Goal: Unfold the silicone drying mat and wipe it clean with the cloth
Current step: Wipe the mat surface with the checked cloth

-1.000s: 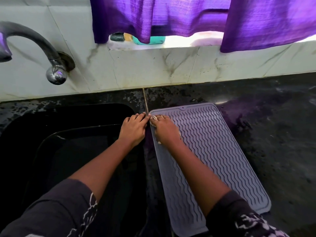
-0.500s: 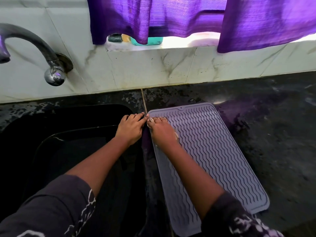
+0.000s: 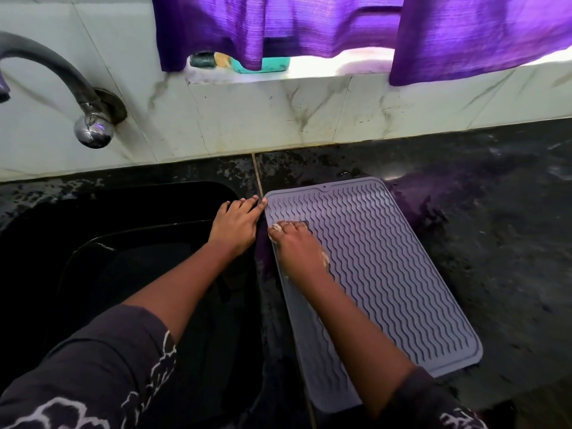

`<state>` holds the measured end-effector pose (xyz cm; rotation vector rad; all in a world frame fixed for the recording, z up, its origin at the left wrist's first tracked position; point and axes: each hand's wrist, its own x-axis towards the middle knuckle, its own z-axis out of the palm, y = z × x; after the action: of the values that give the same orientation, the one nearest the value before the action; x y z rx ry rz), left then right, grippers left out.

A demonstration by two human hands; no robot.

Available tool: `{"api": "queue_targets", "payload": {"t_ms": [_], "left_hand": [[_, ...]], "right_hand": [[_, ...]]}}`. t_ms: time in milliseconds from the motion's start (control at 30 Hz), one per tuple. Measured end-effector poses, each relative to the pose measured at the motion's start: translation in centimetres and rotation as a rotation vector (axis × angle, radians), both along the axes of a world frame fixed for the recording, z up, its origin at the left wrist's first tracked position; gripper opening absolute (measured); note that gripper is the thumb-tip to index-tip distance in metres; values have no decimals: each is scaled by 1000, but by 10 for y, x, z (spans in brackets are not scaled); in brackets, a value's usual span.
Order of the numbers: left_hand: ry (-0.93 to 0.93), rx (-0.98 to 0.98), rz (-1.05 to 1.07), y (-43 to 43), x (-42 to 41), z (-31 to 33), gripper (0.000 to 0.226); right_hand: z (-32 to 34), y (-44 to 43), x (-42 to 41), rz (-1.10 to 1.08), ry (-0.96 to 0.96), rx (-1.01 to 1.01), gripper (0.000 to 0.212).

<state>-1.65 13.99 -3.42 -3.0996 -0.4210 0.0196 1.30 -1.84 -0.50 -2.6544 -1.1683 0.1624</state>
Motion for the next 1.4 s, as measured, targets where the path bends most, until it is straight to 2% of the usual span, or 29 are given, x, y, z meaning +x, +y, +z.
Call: {"api": "queue_targets", "payload": {"t_ms": [67,233,400,467,567,733,867,967,1067,1167,1233,1300,1400], "left_hand": [[0,11,0,-1,1,-1,51],[3,-18,10,-2,0,1,52],[-14,-189,73,-4,3,5,51],[22,-203,73,-2,2,5,56],[57,-177,60,-2,-2,2,62],[70,-172,70,-7,-2,5,63],[112,-205,87,-8,-2,8,63],[134,-276,105,-12,-2,13,67],[111,-339,109,-25,-13,17,75],[194,-331,89,-47,-30,11,66],[205,-376,124,-54,-34,6,61],[209,-389,143,-55,-32,6,59],[232,-400,147,-53,-30,8,58]], "right_hand": [[-7,-9,-10,-13,23,-30,40],[1,-64,-53,34,41,56,38],[38,-44,-15,6,273,-116,26],[35,-27,0,-3,191,-42,27],[8,-23,-12,25,42,-57,38],[1,-68,-63,13,65,-86,47],[22,-90,-79,51,129,-134,38],[46,-81,-55,-30,283,-95,32],[38,-58,-31,-22,174,30,35],[10,-48,-33,83,66,-68,42],[0,-54,-37,85,35,-65,44],[2,-61,-43,85,45,-43,46],[12,-78,-65,90,67,-117,57]]}}
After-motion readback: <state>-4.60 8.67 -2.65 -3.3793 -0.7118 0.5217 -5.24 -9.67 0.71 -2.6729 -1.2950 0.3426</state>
